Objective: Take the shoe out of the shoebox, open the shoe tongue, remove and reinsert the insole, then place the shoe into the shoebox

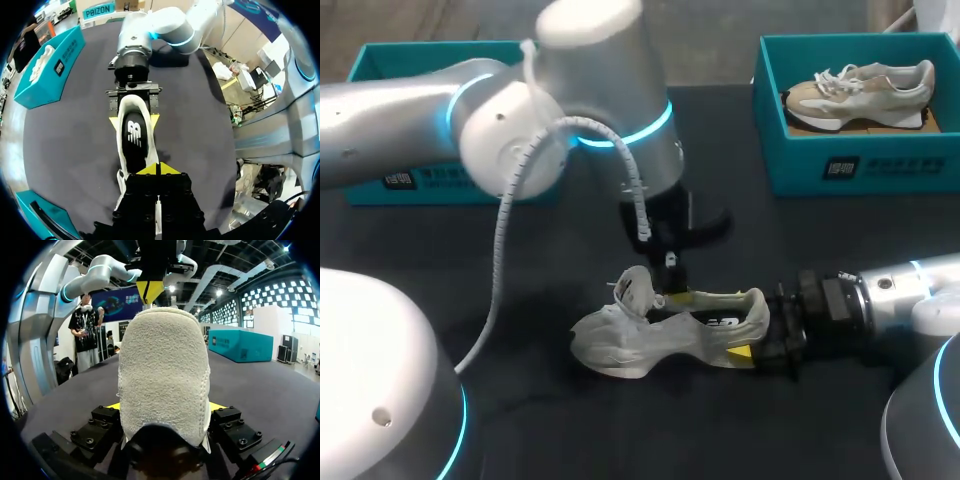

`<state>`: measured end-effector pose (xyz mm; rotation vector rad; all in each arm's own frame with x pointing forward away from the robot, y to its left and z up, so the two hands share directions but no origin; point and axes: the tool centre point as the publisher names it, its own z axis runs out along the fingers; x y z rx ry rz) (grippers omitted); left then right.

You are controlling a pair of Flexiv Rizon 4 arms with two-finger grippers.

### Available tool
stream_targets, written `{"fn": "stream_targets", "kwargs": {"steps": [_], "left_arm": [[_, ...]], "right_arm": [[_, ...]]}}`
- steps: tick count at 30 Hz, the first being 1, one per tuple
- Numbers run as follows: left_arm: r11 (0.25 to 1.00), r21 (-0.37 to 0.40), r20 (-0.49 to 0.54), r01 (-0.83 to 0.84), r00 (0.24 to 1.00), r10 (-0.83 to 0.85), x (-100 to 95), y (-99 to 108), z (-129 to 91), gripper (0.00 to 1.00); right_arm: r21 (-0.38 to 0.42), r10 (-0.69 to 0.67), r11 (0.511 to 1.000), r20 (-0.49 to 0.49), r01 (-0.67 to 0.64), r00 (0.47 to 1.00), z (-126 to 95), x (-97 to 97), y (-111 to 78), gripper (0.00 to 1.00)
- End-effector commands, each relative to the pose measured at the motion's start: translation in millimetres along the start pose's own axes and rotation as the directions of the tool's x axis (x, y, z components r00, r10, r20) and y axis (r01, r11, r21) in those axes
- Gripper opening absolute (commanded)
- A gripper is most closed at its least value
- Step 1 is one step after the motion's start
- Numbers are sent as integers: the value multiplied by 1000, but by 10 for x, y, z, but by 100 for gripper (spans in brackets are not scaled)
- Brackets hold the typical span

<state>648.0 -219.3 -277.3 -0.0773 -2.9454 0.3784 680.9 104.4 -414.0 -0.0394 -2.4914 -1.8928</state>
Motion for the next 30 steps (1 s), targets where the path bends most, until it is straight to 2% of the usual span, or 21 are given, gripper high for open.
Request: {"fn": "stream_targets", "kwargs": {"steps": [1,7,14,20,30], "left_arm": [[1000,-27,-1,2,1000,-2,-19,-104,40,0],[1000,-27,-1,2,1000,-2,-19,-104,40,0],[994,-44,-19,-101,995,100,-186,-363,396,0],[988,-59,-16,-139,990,139,-251,-432,566,0],[989,-87,-13,-120,993,119,-305,-341,820,0]], "right_arm": [[2,0,1000,1,0,1000,5,-2,3,0],[2,0,1000,1,0,1000,5,-2,3,0],[2,0,1000,1,0,1000,5,-2,3,0],[2,0,1000,1,0,1000,5,-2,3,0],[2,0,1000,1,0,1000,5,-2,3,0]]}}
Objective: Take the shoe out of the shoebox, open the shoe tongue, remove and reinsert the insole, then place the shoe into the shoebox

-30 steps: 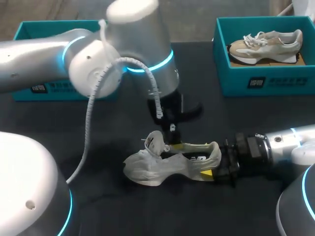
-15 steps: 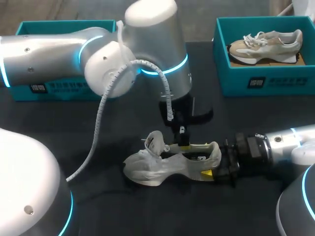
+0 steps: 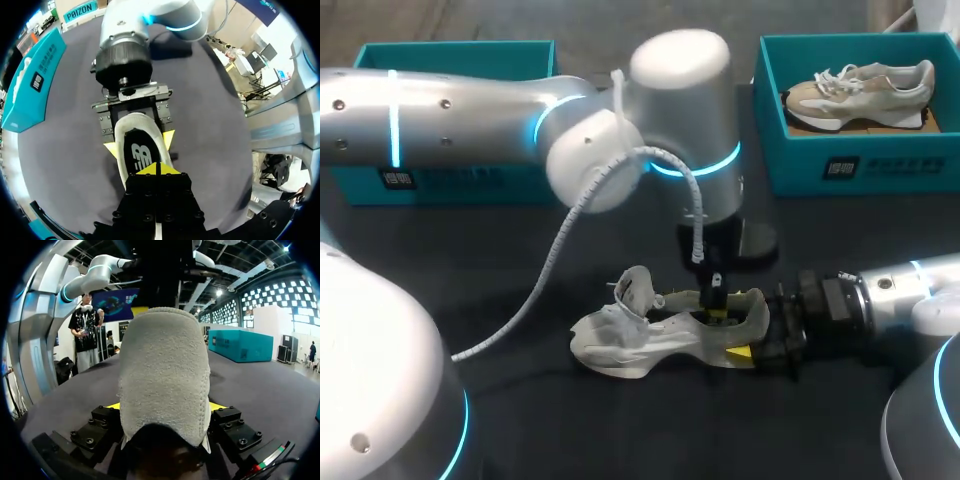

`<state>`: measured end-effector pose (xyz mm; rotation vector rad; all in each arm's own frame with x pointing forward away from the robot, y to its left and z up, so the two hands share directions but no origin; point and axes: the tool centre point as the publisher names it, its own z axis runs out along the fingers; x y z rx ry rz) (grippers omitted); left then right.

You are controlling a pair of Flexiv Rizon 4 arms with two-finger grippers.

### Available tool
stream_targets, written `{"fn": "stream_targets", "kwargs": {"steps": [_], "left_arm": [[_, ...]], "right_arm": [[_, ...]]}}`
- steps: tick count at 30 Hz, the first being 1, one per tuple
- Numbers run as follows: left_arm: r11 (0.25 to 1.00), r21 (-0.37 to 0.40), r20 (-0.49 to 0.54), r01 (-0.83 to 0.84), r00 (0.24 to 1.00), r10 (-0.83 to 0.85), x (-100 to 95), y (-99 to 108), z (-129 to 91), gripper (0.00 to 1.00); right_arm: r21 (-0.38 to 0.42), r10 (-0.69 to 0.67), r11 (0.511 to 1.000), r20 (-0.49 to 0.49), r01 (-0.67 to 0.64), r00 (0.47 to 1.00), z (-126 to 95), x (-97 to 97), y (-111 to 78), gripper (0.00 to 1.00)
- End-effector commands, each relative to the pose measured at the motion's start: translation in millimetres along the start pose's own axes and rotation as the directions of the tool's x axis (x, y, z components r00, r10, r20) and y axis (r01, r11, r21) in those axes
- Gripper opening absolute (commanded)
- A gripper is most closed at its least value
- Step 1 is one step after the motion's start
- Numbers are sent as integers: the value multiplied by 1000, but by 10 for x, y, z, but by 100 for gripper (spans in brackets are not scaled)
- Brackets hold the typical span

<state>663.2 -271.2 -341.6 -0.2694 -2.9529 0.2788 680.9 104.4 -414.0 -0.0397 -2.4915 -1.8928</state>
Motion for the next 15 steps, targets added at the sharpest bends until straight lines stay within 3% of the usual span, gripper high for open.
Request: {"fn": "stream_targets", "kwargs": {"steps": [1,15], "left_arm": [[1000,-10,1,4,1000,-4,-9,13,116,0],[995,-35,-52,92,994,-94,91,402,215,0]], "right_arm": [[2,0,1000,1,0,1000,5,-1,4,0],[2,0,1000,1,0,1000,5,-1,4,0]]}}
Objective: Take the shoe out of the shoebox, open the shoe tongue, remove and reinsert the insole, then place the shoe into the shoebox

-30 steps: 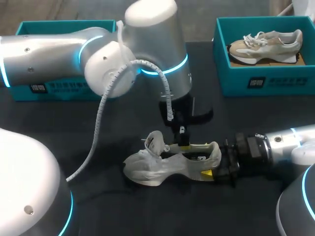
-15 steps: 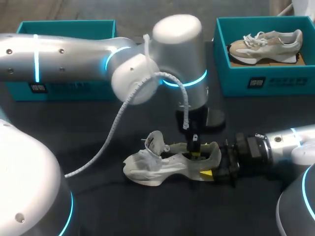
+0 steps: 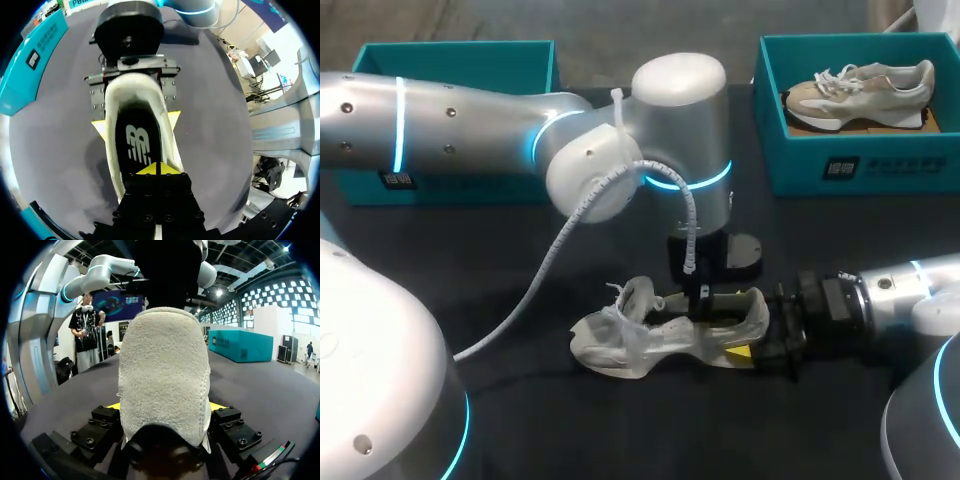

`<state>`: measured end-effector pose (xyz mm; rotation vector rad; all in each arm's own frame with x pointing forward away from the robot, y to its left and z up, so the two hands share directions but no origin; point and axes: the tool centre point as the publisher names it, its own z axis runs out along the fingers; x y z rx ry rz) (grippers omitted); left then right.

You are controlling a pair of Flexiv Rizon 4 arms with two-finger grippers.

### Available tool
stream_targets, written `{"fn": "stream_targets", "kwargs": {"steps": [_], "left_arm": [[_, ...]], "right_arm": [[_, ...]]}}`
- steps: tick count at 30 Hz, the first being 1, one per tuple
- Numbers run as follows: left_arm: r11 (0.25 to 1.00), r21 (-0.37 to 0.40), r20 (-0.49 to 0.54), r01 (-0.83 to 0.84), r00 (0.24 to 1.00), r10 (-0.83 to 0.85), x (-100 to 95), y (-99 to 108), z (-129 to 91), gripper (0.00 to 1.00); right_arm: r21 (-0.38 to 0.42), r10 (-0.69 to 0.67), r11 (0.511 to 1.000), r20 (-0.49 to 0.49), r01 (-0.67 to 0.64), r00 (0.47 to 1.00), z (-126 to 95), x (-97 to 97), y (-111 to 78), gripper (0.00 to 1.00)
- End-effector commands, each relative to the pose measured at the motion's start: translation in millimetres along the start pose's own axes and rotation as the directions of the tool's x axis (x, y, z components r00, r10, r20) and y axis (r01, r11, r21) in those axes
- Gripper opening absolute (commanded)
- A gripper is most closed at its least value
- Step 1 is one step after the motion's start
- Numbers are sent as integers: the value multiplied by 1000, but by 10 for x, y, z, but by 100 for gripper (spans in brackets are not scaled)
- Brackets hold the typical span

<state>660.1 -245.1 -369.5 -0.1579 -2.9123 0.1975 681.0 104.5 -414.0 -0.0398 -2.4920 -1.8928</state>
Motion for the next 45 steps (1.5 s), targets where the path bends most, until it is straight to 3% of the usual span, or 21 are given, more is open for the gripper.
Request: {"fn": "stream_targets", "kwargs": {"steps": [1,13,25,37,42,45], "left_arm": [[1000,5,-4,13,1000,-13,53,119,-7,0],[999,-36,-83,-15,997,12,243,190,42,0],[997,-64,-53,38,998,-41,142,271,239,0],[999,-22,-36,30,999,-31,132,315,215,1],[999,-28,-25,32,999,-33,117,306,264,31],[999,-31,-18,35,999,-36,89,304,317,35]], "right_arm": [[2,1,1000,0,-1,1000,4,-1,3,0],[2,1,1000,0,-1,1000,4,-1,3,0],[2,1,1000,0,-1,1000,4,-1,3,0],[2,1,1000,0,-1,1000,4,-1,3,0],[2,1,1000,0,-1,1000,4,-1,3,0],[2,1,1000,0,-1,1000,4,-1,3,0]]}}
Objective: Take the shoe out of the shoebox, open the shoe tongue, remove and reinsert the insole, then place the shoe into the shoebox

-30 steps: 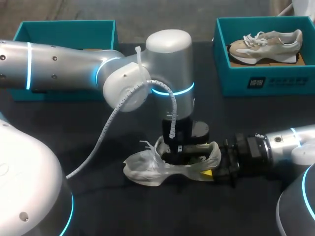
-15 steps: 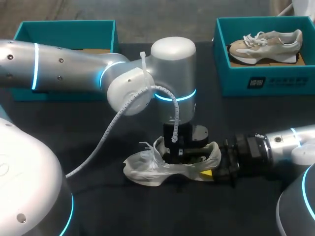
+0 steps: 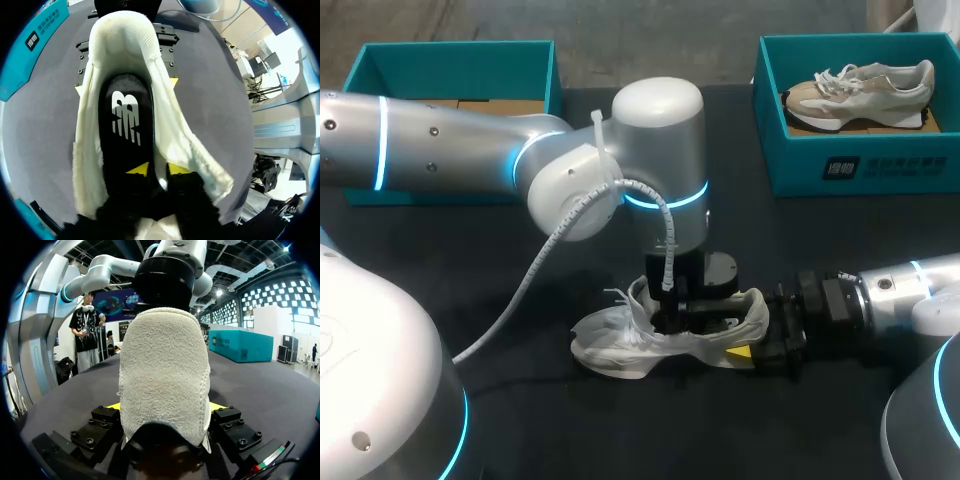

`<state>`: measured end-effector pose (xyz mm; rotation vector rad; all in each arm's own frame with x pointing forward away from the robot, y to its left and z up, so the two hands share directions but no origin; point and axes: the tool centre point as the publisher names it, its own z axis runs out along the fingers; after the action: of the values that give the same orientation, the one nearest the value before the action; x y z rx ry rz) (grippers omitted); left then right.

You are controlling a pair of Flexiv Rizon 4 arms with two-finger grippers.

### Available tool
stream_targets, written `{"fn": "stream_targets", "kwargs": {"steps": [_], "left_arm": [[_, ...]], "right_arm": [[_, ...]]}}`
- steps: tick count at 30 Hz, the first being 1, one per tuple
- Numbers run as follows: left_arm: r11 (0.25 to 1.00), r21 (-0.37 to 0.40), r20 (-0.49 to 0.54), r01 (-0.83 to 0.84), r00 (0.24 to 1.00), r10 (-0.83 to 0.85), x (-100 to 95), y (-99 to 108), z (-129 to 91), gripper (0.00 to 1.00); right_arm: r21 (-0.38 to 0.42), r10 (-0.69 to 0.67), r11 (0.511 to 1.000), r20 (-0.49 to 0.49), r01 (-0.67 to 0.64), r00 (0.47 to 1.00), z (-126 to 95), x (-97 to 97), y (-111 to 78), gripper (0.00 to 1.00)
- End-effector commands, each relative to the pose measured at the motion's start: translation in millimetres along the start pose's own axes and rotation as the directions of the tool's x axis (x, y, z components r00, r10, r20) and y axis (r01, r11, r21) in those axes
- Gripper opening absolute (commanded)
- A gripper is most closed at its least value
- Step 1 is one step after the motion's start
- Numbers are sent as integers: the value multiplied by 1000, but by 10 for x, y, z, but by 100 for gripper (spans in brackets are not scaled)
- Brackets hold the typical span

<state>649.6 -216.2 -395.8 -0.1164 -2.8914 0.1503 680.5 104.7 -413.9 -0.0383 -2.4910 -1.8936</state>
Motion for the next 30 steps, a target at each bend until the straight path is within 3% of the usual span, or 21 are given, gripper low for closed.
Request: {"fn": "stream_targets", "kwargs": {"steps": [1,17,30], "left_arm": [[1000,-4,7,4,1000,-4,-10,-12,94,35],[997,-57,243,46,969,-31,-219,-19,292,35],[993,-66,328,99,942,-72,-548,67,140,24]], "right_arm": [[3,1,1000,1,-1,1000,2,-6,1,0],[3,1,1000,1,-1,1000,2,-6,1,0],[3,1,1000,1,-1,1000,2,-6,1,0]]}}
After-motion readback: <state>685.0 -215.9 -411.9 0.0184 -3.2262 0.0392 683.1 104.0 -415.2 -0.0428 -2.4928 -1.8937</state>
